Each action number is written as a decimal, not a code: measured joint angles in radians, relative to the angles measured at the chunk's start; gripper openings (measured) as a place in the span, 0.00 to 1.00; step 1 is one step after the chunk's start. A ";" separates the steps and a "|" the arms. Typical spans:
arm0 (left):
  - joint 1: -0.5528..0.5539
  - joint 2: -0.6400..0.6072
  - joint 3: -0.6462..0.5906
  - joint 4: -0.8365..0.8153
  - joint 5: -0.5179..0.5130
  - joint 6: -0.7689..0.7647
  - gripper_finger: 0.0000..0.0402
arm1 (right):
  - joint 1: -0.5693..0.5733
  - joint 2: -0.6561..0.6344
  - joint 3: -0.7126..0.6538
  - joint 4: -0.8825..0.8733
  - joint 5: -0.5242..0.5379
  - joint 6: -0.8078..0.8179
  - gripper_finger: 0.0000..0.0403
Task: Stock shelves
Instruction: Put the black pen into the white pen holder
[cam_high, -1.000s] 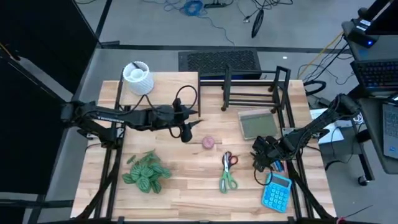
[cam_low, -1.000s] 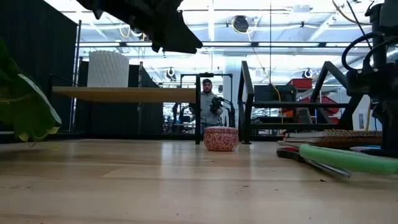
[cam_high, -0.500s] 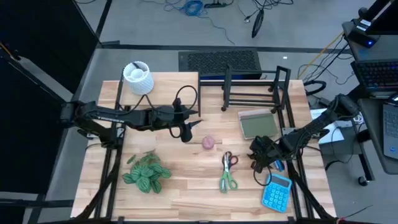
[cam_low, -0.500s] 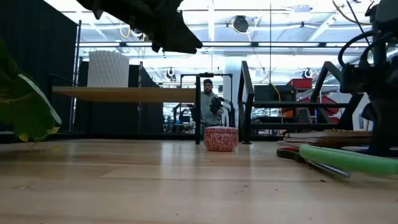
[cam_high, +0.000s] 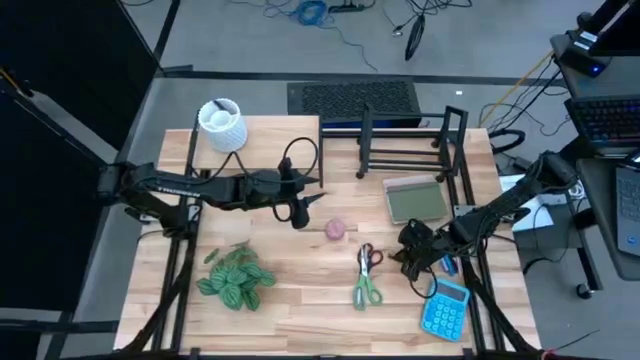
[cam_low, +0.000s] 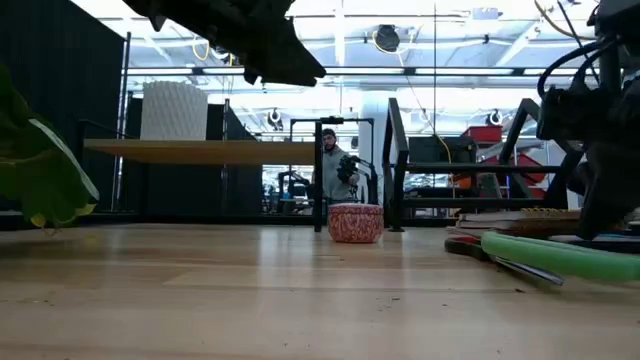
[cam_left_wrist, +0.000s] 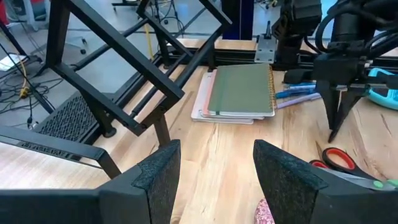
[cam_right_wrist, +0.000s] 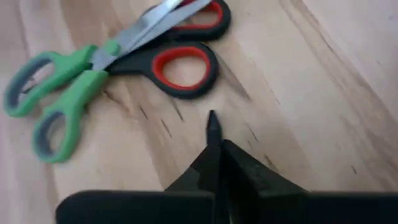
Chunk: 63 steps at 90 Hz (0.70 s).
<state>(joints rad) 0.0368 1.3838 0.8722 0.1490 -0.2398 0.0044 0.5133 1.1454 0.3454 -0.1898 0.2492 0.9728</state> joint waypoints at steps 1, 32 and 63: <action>0.000 0.000 0.000 0.000 0.000 0.000 0.47 | 0.000 -0.002 0.000 -0.001 -0.001 -0.001 0.01; 0.000 0.000 0.000 0.000 0.001 0.000 0.47 | 0.001 -0.061 0.003 -0.003 -0.122 -0.092 0.02; 0.000 0.000 0.000 0.000 0.002 0.000 0.47 | 0.001 -0.061 0.005 -0.043 0.033 -0.344 0.35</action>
<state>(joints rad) 0.0368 1.3838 0.8722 0.1486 -0.2375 0.0040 0.5144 1.0840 0.3504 -0.2326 0.2825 0.6285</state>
